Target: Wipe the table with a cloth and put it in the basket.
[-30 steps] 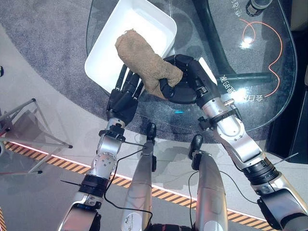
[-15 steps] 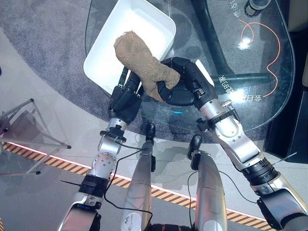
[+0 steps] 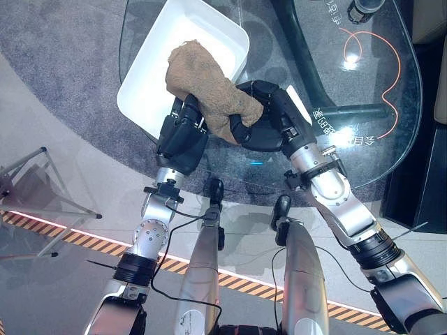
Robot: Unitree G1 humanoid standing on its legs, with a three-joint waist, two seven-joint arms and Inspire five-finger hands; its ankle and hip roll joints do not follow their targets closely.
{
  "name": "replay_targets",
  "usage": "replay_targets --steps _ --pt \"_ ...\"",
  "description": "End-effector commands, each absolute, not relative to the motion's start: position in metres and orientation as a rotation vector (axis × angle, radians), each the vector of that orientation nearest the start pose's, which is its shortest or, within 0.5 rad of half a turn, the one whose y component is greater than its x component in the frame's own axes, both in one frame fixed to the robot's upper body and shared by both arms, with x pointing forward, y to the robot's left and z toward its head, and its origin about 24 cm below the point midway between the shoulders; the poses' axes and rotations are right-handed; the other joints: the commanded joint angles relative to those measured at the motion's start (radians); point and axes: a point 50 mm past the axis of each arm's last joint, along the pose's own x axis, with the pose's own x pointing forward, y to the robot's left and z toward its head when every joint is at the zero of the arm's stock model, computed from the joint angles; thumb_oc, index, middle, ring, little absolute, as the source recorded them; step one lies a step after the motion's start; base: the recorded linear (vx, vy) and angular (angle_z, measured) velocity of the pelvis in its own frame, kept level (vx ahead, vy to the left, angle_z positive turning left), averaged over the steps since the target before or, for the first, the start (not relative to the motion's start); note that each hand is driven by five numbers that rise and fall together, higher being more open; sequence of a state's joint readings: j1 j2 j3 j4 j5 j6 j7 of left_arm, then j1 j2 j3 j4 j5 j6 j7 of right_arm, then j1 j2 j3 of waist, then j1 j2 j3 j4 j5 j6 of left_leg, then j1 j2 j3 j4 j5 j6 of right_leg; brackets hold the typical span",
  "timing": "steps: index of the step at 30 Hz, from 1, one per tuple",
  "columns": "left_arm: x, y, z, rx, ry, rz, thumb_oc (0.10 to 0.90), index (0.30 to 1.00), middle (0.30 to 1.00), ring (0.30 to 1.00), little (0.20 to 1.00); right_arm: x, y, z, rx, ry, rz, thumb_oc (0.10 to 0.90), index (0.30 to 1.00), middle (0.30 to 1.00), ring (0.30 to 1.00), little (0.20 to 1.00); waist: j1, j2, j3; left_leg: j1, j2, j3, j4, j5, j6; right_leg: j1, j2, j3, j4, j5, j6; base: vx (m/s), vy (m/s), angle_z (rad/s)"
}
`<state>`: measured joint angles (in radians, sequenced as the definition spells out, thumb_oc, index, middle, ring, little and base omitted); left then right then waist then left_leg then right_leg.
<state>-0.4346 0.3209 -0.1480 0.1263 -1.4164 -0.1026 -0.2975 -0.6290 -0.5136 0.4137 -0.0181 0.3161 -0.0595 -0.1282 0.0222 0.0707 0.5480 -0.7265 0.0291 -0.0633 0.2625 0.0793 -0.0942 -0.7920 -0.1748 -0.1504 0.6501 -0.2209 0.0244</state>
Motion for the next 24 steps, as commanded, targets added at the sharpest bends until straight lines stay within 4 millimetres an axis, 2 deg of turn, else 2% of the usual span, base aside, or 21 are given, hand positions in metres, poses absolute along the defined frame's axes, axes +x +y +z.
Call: replay_targets --steps 1,9,16,24 --pt "0.302 0.142 0.217 -1.001 -0.659 -0.8 0.8 0.9 0.9 0.9 0.9 0.284 -0.083 0.265 -0.165 -0.885 0.475 0.1 0.3 0.3 0.3 0.2 0.007 -0.026 -0.028 0.043 -0.069 0.082 0.109 -0.109 0.067 0.076 0.064 -0.005 -0.189 0.155 0.038 0.0 0.0 0.0" --pt "0.301 0.14 0.219 -0.994 -0.659 -0.812 0.8 0.9 0.9 0.9 0.9 0.294 -0.089 0.257 -0.163 -0.821 0.403 0.1 0.3 0.3 0.3 0.2 0.005 -0.026 -0.028 0.045 -0.07 0.083 0.105 -0.107 0.067 0.078 0.066 -0.005 -0.193 0.157 0.039 0.0 0.0 0.0" --pt "0.298 0.139 0.22 -0.982 -0.659 -0.834 0.8 0.9 0.9 0.9 0.9 0.295 -0.09 0.253 -0.192 -0.789 0.413 0.1 0.3 0.3 0.3 0.2 0.005 -0.026 -0.028 0.045 -0.07 0.082 0.101 -0.106 0.068 0.075 0.066 -0.006 -0.193 0.157 0.04 0.0 0.0 0.0" --pt "0.297 0.134 0.224 -0.96 -0.655 -0.899 0.8 0.9 0.9 0.9 0.9 0.298 -0.077 0.245 -0.278 -0.718 0.509 0.1 0.3 0.3 0.3 0.2 0.009 -0.026 -0.028 0.046 -0.072 0.082 0.095 -0.101 0.067 0.077 0.067 -0.007 -0.2 0.161 0.039 0.0 0.0 0.0"
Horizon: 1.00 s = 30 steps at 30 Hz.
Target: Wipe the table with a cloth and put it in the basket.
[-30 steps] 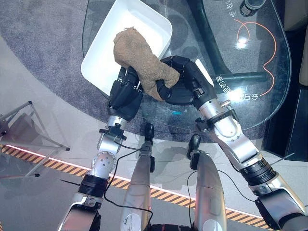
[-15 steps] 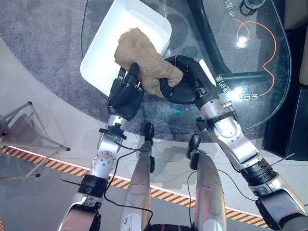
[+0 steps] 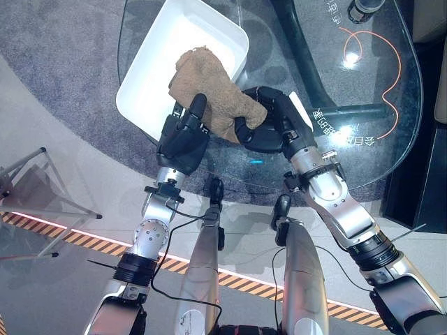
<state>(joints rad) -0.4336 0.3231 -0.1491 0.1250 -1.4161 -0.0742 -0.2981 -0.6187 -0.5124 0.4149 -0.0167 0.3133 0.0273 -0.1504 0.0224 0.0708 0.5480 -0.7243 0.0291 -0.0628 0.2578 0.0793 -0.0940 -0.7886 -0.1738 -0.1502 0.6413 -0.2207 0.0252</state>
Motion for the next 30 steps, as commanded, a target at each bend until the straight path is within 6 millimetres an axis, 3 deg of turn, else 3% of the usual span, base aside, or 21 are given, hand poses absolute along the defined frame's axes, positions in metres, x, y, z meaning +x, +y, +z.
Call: replay_targets --steps 1,14,15,17,30 --pt "0.297 0.134 0.224 -0.96 -0.655 -0.899 0.8 0.9 0.9 0.9 0.9 0.298 -0.077 0.245 -0.278 -0.718 0.509 0.1 0.3 0.3 0.3 0.2 0.009 -0.026 -0.028 0.044 -0.072 0.081 0.1 -0.101 0.067 0.074 0.066 -0.007 -0.191 0.16 0.038 0.0 0.0 0.0" --pt "0.3 0.131 0.223 -0.951 -0.659 -0.918 0.8 0.9 0.9 0.9 0.9 0.297 -0.064 0.242 -0.34 -0.689 0.632 0.1 0.3 0.3 0.3 0.2 0.015 -0.027 -0.028 0.038 -0.075 0.076 0.105 -0.099 0.065 0.07 0.067 -0.01 -0.186 0.158 0.038 0.0 0.0 0.0" --pt "0.3 0.131 0.223 -0.949 -0.663 -0.916 0.591 0.721 0.721 0.721 0.691 0.297 -0.064 0.243 -0.339 -0.689 0.633 0.1 0.3 0.3 0.3 0.2 0.015 -0.027 -0.028 0.038 -0.075 0.076 0.105 -0.099 0.065 0.07 0.067 -0.01 -0.186 0.158 0.038 0.0 0.0 0.0" --pt "0.3 0.132 0.225 -0.946 -0.672 -0.912 0.1 0.3 0.3 0.3 0.2 0.297 -0.064 0.244 -0.337 -0.691 0.635 0.1 0.3 0.3 0.3 0.2 0.015 -0.028 -0.028 0.038 -0.075 0.076 0.105 -0.1 0.065 0.069 0.068 -0.01 -0.185 0.157 0.038 0.0 0.0 0.0" --pt "0.302 0.136 0.226 -0.951 -0.71 -0.875 0.1 0.3 0.3 0.3 0.2 0.297 -0.062 0.243 -0.338 -0.694 0.644 0.1 0.3 0.3 0.3 0.2 0.015 -0.029 -0.028 0.04 -0.078 0.075 0.104 -0.101 0.064 0.07 0.071 -0.009 -0.187 0.156 0.038 0.0 0.0 0.0"
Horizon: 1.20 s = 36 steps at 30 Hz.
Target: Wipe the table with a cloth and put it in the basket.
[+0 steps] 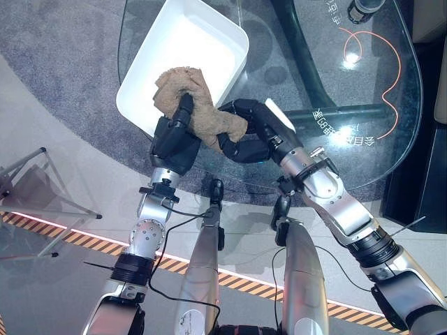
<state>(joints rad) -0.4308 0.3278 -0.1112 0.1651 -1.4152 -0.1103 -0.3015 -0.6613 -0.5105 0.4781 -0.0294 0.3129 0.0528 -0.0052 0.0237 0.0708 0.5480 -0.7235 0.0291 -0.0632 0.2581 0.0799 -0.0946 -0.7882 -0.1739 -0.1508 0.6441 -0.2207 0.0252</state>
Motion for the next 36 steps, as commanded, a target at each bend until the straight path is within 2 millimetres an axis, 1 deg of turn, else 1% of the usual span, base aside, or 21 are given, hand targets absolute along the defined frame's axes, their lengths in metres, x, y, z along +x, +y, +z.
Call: replay_targets --steps 1,13,14,15,16,17,20,28,33,36 --pt "0.302 0.137 0.226 -0.951 -0.715 -0.863 0.1 0.3 0.3 0.3 0.2 0.297 -0.062 0.243 -0.339 -0.695 0.644 0.1 0.3 0.3 0.3 0.2 0.014 -0.03 -0.028 0.038 -0.078 0.075 0.105 -0.102 0.065 0.07 0.071 -0.009 -0.189 0.156 0.038 0.0 0.0 0.0" --pt "0.303 0.141 0.228 -0.962 -0.746 -0.818 0.1 0.3 0.3 0.3 0.2 0.298 -0.061 0.245 -0.333 -0.696 0.64 0.1 0.3 0.3 0.3 0.2 0.017 -0.031 -0.028 0.04 -0.08 0.072 0.105 -0.103 0.064 0.071 0.07 -0.013 -0.184 0.152 0.037 0.0 0.0 0.0" --pt "0.303 0.14 0.229 -0.961 -0.75 -0.817 0.1 0.3 0.3 0.3 0.2 0.298 -0.061 0.246 -0.331 -0.697 0.638 0.133 0.328 0.328 0.328 0.233 0.017 -0.031 -0.028 0.038 -0.08 0.073 0.106 -0.102 0.064 0.07 0.07 -0.014 -0.186 0.152 0.036 0.0 0.0 0.0" --pt "0.303 0.141 0.23 -0.959 -0.753 -0.811 0.1 0.3 0.3 0.3 0.2 0.298 -0.061 0.246 -0.326 -0.695 0.636 0.336 0.502 0.502 0.502 0.436 0.017 -0.031 -0.028 0.038 -0.079 0.074 0.105 -0.102 0.064 0.07 0.07 -0.014 -0.185 0.152 0.036 0.0 0.0 0.0" --pt "0.302 0.141 0.23 -0.959 -0.757 -0.807 0.1 0.3 0.3 0.3 0.2 0.298 -0.061 0.246 -0.321 -0.693 0.632 0.558 0.693 0.693 0.693 0.658 0.017 -0.03 -0.028 0.036 -0.079 0.074 0.106 -0.102 0.064 0.068 0.07 -0.014 -0.184 0.152 0.036 0.0 0.0 0.0" --pt "0.303 0.141 0.231 -0.961 -0.76 -0.801 0.1 0.3 0.3 0.3 0.2 0.298 -0.061 0.246 -0.312 -0.69 0.633 0.8 0.9 0.9 0.9 0.9 0.017 -0.03 -0.028 0.037 -0.079 0.074 0.106 -0.102 0.064 0.067 0.071 -0.014 -0.182 0.151 0.035 0.0 0.0 0.0" --pt "0.304 0.144 0.23 -0.963 -0.773 -0.772 0.1 0.3 0.3 0.3 0.2 0.299 -0.063 0.245 -0.303 -0.69 0.633 0.8 0.9 0.9 0.9 0.9 0.016 -0.031 -0.028 0.038 -0.079 0.074 0.104 -0.102 0.064 0.069 0.072 -0.014 -0.182 0.149 0.035 0.0 0.0 0.0" --pt "0.304 0.157 0.232 -0.986 -0.834 -0.614 0.1 0.3 0.3 0.3 0.2 0.299 -0.062 0.245 -0.284 -0.696 0.627 0.8 0.9 0.9 0.9 0.9 0.021 -0.031 -0.028 0.038 -0.082 0.07 0.108 -0.102 0.063 0.069 0.072 -0.018 -0.175 0.145 0.033 0.0 0.0 0.0" --pt "0.303 0.167 0.235 -0.959 -0.885 -0.503 0.1 0.3 0.3 0.3 0.2 0.3 -0.062 0.246 -0.273 -0.697 0.616 0.8 0.9 0.9 0.9 0.9 0.022 -0.031 -0.028 0.037 -0.082 0.069 0.106 -0.1 0.062 0.069 0.072 -0.019 -0.176 0.144 0.032 0.0 0.0 0.0" --pt "0.301 0.174 0.238 -0.912 -0.929 -0.397 0.1 0.3 0.3 0.3 0.2 0.302 -0.064 0.246 -0.268 -0.699 0.591 0.8 0.9 0.9 0.9 0.9 0.023 -0.029 -0.028 0.036 -0.084 0.067 0.108 -0.099 0.062 0.067 0.072 -0.017 -0.174 0.144 0.032 0.0 0.0 0.0"
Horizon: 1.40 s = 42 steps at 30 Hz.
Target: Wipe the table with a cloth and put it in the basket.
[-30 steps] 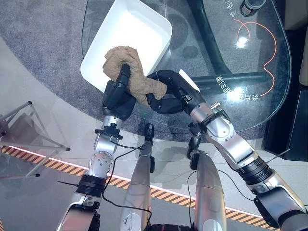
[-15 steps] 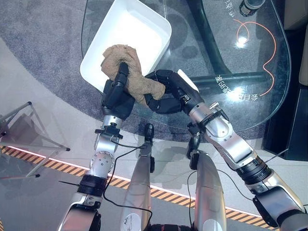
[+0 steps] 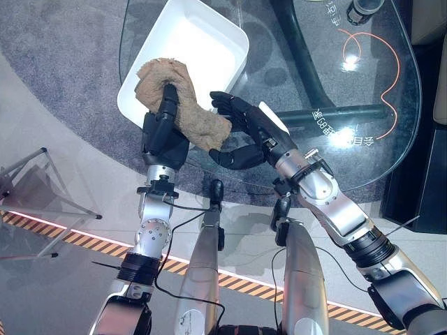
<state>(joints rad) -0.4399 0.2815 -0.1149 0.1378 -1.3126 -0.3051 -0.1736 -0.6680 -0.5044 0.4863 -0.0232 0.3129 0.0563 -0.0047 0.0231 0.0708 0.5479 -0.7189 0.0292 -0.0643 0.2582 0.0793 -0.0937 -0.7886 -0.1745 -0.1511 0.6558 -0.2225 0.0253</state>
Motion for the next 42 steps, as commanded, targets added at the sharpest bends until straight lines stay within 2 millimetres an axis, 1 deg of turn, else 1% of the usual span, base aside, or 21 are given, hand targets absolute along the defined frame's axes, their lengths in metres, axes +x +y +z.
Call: replay_targets --steps 1,3,6,13,17,18,20,22,25,27,28,29,30,31,32,34,35,36,37,38,42 --pt "0.3 0.176 0.238 -0.908 -0.938 -0.38 0.1 0.3 0.3 0.3 0.2 0.303 -0.065 0.246 -0.27 -0.7 0.584 0.8 0.9 0.9 0.9 0.9 0.024 -0.029 -0.028 0.03 -0.084 0.068 0.108 -0.099 0.061 0.067 0.073 -0.017 -0.185 0.145 0.032 0.0 0.0 0.0" --pt "0.299 0.178 0.24 -0.898 -0.954 -0.346 0.1 0.3 0.3 0.3 0.2 0.304 -0.065 0.246 -0.268 -0.699 0.572 0.8 0.9 0.9 0.9 0.9 0.025 -0.028 -0.028 0.03 -0.084 0.069 0.108 -0.099 0.06 0.067 0.072 -0.017 -0.184 0.143 0.031 0.0 0.0 0.0" --pt "0.296 0.187 0.246 -0.847 -1.005 -0.22 0.1 0.3 0.3 0.3 0.2 0.308 -0.07 0.247 -0.252 -0.703 0.527 0.8 0.9 0.9 0.9 0.9 0.025 -0.028 -0.028 0.03 -0.085 0.07 0.11 -0.098 0.058 0.067 0.071 -0.017 -0.182 0.141 0.03 0.0 0.0 0.0" --pt "0.293 0.19 0.256 -0.746 -1.055 -0.135 0.1 0.3 0.3 0.3 0.2 0.312 -0.078 0.249 -0.226 -0.716 0.453 0.8 0.9 0.9 0.9 0.9 0.024 -0.029 -0.028 0.027 -0.083 0.07 0.111 -0.099 0.056 0.063 0.071 -0.017 -0.179 0.14 0.03 0.0 0.0 0.0" --pt "0.292 0.193 0.265 -0.627 -1.103 -0.05 0.1 0.3 0.3 0.3 0.2 0.317 -0.094 0.25 -0.149 -0.752 0.288 0.8 0.9 0.9 0.9 0.9 0.015 -0.029 -0.028 0.03 -0.08 0.073 0.111 -0.101 0.056 0.063 0.075 -0.01 -0.177 0.139 0.03 0.0 0.01 0.0" --pt "0.292 0.193 0.268 -0.582 -1.118 -0.021 0.1 0.3 0.3 0.3 0.2 0.319 -0.102 0.25 -0.143 -0.77 0.2 0.8 0.9 0.9 0.9 0.9 0.01 -0.03 -0.028 0.03 -0.078 0.075 0.113 -0.103 0.055 0.062 0.076 -0.007 -0.174 0.138 0.031 0.0 0.033 -0.01" --pt "0.292 0.194 0.271 -0.55 -1.129 0.002 0.1 0.3 0.3 0.3 0.2 0.321 -0.108 0.25 -0.138 -0.776 0.148 0.8 0.9 0.9 0.9 0.9 0.006 -0.03 -0.028 0.031 -0.077 0.078 0.113 -0.104 0.055 0.061 0.077 -0.005 -0.173 0.136 0.031 0.0 0.034 -0.01" --pt "0.291 0.195 0.276 -0.491 -1.15 0.041 0.1 0.3 0.3 0.3 0.2 0.325 -0.124 0.247 -0.123 -0.782 0.01 0.8 0.9 0.9 0.9 0.9 -0.002 -0.029 -0.028 0.03 -0.074 0.081 0.112 -0.106 0.056 0.055 0.079 0.002 -0.172 0.137 0.032 -0.01 0.048 -0.03" --pt "0.292 0.198 0.279 -0.448 -1.165 0.068 0.1 0.3 0.3 0.3 0.2 0.328 -0.138 0.243 -0.107 -0.763 -0.078 0.8 0.9 0.9 0.9 0.9 -0.009 -0.029 -0.028 0.029 -0.072 0.084 0.113 -0.109 0.056 0.053 0.08 0.007 -0.172 0.137 0.033 0.0 0.035 -0.06" --pt "0.292 0.2 0.281 -0.392 -1.184 0.109 0.1 0.3 0.3 0.3 0.2 0.331 -0.154 0.238 -0.074 -0.746 -0.171 0.8 0.9 0.9 0.9 0.9 -0.015 -0.029 -0.028 0.03 -0.069 0.088 0.112 -0.111 0.055 0.054 0.082 0.013 -0.175 0.137 0.033 0.0 0.042 -0.06" --pt "0.291 0.206 0.283 -0.345 -1.195 0.158 0.1 0.3 0.3 0.3 0.2 0.331 -0.176 0.229 -0.032 -0.727 -0.291 0.8 0.9 0.9 0.9 0.9 -0.022 -0.029 -0.028 0.033 -0.066 0.09 0.11 -0.115 0.054 0.053 0.084 0.017 -0.174 0.135 0.034 0.0 0.037 -0.03" --pt "0.291 0.208 0.284 -0.337 -1.197 0.17 0.1 0.3 0.3 0.3 0.2 0.331 -0.181 0.227 -0.028 -0.725 -0.313 0.8 0.9 0.9 0.9 0.9 -0.025 -0.03 -0.028 0.033 -0.066 0.091 0.11 -0.116 0.053 0.053 0.085 0.018 -0.173 0.135 0.034 0.0 0.039 -0.03" --pt "0.293 0.212 0.284 -0.31 -1.197 0.199 0.1 0.3 0.3 0.3 0.2 0.331 -0.194 0.222 -0.02 -0.713 -0.39 0.8 0.9 0.9 0.9 0.9 -0.03 -0.03 -0.028 0.033 -0.064 0.092 0.11 -0.117 0.053 0.052 0.088 0.021 -0.172 0.135 0.036 0.0 0.021 -0.03" --pt "0.293 0.213 0.284 -0.302 -1.197 0.208 0.1 0.3 0.3 0.3 0.2 0.33 -0.197 0.221 -0.015 -0.709 -0.414 0.8 0.9 0.9 0.9 0.9 -0.03 -0.03 -0.028 0.033 -0.064 0.092 0.11 -0.118 0.053 0.051 0.088 0.021 -0.171 0.135 0.036 0.0 0.035 -0.07" --pt "0.296 0.217 0.285 -0.253 -1.196 0.251 0.1 0.3 0.3 0.3 0.2 0.331 -0.215 0.213 -0.003 -0.686 -0.512 0.8 0.9 0.9 0.9 0.9 -0.037 -0.032 -0.028 0.034 -0.06 0.094 0.11 -0.12 0.051 0.051 0.09 0.026 -0.172 0.134 0.037 0.0 0.031 -0.08" --pt "0.301 0.224 0.289 -0.174 -1.187 0.31 0.1 0.3 0.3 0.3 0.2 0.331 -0.242 0.204 -0.011 -0.644 -0.668 0.8 0.9 0.9 0.9 0.9 -0.046 -0.033 -0.028 0.035 -0.054 0.098 0.111 -0.126 0.05 0.052 0.093 0.034 -0.173 0.133 0.039 0.0 0.041 -0.11" --pt "0.303 0.227 0.29 -0.157 -1.187 0.325 0.1 0.3 0.3 0.3 0.2 0.331 -0.251 0.2 -0.011 -0.627 -0.709 0.8 0.9 0.9 0.9 0.9 -0.049 -0.033 -0.028 0.034 -0.052 0.1 0.112 -0.127 0.05 0.05 0.095 0.037 -0.173 0.133 0.039 0.0 0.029 -0.09" --pt "0.303 0.227 0.29 -0.146 -1.187 0.332 0.1 0.3 0.3 0.3 0.2 0.331 -0.254 0.198 -0.011 -0.617 -0.73 0.8 0.9 0.9 0.9 0.9 -0.05 -0.033 -0.028 0.033 -0.051 0.1 0.113 -0.127 0.05 0.049 0.096 0.039 -0.172 0.133 0.039 0.0 0.018 -0.11" --pt "0.306 0.231 0.293 -0.108 -1.183 0.353 0.1 0.3 0.3 0.3 0.2 0.331 -0.271 0.191 -0.027 -0.583 -0.806 0.8 0.9 0.9 0.9 0.9 -0.053 -0.033 -0.028 0.03 -0.048 0.101 0.115 -0.128 0.05 0.044 0.098 0.042 -0.171 0.133 0.04 -0.01 0.016 -0.13" --pt "0.307 0.232 0.295 -0.089 -1.181 0.365 0.1 0.3 0.3 0.3 0.2 0.331 -0.278 0.188 -0.03 -0.562 -0.841 0.8 0.9 0.9 0.9 0.9 -0.053 -0.033 -0.028 0.029 -0.047 0.102 0.115 -0.129 0.05 0.043 0.099 0.044 -0.172 0.134 0.04 -0.01 0.015 -0.13" --pt "0.311 0.234 0.298 -0.035 -1.174 0.397 0.1 0.3 0.3 0.3 0.2 0.331 -0.294 0.178 -0.033 -0.498 -0.91 0.8 0.9 0.9 0.9 0.9 -0.056 -0.032 -0.028 0.027 -0.042 0.105 0.112 -0.128 0.049 0.042 0.1 0.046 -0.176 0.136 0.04 -0.01 0.008 -0.09"
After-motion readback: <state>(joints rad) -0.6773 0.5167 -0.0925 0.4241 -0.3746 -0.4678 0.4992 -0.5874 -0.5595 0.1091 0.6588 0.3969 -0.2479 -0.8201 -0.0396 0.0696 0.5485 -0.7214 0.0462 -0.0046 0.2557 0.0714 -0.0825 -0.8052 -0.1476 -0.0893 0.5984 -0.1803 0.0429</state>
